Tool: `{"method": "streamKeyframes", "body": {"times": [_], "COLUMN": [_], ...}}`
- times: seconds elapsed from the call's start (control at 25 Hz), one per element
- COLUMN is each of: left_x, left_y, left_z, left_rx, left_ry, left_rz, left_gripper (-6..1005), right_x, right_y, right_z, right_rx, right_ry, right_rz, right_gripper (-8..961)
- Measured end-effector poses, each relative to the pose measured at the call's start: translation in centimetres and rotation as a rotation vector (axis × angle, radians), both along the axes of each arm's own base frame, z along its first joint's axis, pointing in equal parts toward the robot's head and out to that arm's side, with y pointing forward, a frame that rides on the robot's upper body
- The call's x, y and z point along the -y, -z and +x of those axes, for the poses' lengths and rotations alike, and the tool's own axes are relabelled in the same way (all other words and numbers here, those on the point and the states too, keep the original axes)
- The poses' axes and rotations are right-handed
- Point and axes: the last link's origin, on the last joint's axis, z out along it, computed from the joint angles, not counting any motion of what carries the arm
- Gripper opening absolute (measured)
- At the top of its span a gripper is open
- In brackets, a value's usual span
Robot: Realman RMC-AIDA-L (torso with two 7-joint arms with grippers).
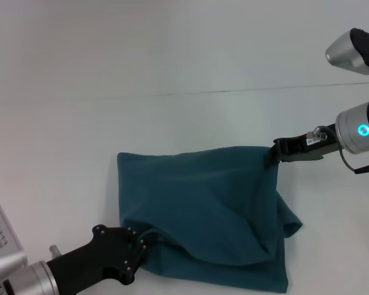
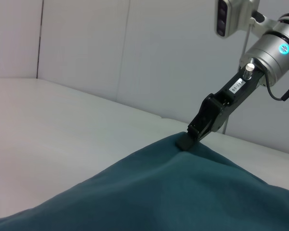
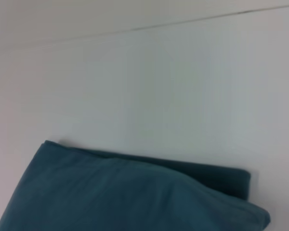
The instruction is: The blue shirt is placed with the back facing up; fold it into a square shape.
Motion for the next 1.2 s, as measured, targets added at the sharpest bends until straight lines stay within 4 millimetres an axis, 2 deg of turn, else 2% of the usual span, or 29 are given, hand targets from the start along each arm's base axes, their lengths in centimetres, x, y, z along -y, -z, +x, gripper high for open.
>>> {"method": "streamKeyframes", "body": {"times": [0.44,0.76,1.2], "left_x": [0.2,1.0,1.9], "left_y": [-0.2,-1.3,-1.2], "left_z": [0.1,0.0,-0.8], "left_rx": [0.023,0.100,0.100], "left_ry": [0.005,0.024,0.004], "left_rz": [0.002,0.043,0.057], "left_gripper": [31,31,31], "right_x": [-0.2,-0.2,-0.1], "right_y": [-0.3,-0.5,-0.4], "right_z": [0.7,1.2,1.7], "right_rx": [-0.007,-0.001,0.000], "right_ry": [0.020,0.028,0.042], "right_rz": [0.030,0.035,0.043], "right_gripper": [13,13,13]}}
